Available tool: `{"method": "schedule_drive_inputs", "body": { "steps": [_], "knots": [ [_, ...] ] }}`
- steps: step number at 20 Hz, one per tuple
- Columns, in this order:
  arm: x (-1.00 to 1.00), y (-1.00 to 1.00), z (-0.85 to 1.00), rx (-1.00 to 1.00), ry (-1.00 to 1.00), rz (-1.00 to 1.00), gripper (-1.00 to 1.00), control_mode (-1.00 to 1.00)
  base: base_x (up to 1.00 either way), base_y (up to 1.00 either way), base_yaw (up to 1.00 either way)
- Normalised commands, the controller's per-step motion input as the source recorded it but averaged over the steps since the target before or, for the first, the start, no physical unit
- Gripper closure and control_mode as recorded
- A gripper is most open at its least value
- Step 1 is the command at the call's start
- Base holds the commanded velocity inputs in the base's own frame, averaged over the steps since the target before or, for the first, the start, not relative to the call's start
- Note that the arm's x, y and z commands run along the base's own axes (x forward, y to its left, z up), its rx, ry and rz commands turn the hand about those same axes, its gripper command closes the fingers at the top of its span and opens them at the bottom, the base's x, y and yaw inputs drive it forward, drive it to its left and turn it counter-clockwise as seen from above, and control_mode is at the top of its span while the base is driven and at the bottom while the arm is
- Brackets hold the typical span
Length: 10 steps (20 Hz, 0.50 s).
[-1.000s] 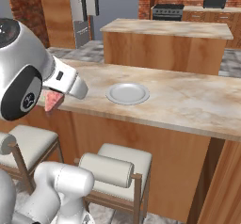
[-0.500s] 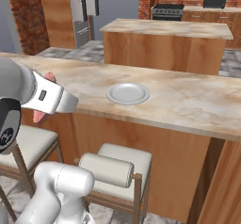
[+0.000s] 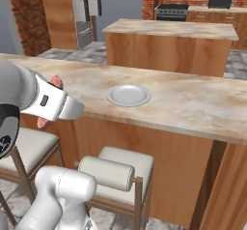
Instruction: Transport the steak and squash to the fridge. Place the steak on the rack containing meat and place the squash on the rack containing the vegetable, ensuring meats and vegetables are on different racks.
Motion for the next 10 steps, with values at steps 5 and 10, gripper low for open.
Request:
{"method": "schedule_drive_inputs", "body": {
  "steps": [5, 10],
  "knots": [
    [0.00, 0.00, 0.00, 0.00, 0.00, 0.00, 1.00, 1.00, -0.30, -0.88, 0.00],
    [0.00, 0.00, 0.00, 0.00, 0.00, 0.00, 1.00, 1.00, -1.00, 0.64, -0.03]
  ]
}}
